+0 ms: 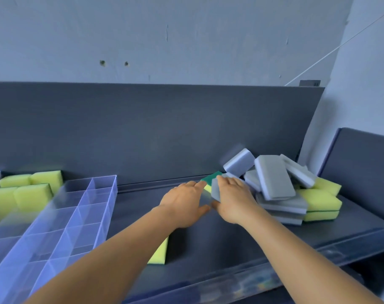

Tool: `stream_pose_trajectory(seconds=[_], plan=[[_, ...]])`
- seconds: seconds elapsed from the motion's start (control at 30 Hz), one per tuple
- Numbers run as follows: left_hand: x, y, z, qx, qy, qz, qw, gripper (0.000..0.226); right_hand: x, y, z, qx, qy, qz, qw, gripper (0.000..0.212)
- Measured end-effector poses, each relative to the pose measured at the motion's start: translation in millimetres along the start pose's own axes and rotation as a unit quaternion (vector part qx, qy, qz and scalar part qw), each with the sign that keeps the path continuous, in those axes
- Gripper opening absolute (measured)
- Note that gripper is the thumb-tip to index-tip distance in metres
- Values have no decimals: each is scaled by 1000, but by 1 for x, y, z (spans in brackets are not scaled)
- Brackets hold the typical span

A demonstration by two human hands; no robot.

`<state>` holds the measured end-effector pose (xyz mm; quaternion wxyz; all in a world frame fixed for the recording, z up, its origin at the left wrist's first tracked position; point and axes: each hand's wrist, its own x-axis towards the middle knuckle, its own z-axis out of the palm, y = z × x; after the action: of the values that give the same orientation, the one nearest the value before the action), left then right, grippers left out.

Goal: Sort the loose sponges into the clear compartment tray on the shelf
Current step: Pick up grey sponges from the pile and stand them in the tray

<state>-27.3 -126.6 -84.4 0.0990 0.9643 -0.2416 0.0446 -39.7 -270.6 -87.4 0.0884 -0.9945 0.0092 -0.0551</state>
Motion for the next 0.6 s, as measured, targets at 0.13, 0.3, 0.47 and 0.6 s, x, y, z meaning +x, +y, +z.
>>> stream_pose_trajectory(seconds=[0.13,0.3,0.47,0.6], plan=[[16,-10,7,-5,-2,-6,1000,69,26,4,14,-38,4,8,999,80],[35,-25,14,-14,-11,-6,1000,69,44,5,22,-67,-37,55,996,87],[52,-39,21,-41,-31,-1,999,69,58,-2,22,-93,-20,83,992,91],[62,-50,27,-70,-51,2,996,72,63,-7,18,-73,5,91,993,63]])
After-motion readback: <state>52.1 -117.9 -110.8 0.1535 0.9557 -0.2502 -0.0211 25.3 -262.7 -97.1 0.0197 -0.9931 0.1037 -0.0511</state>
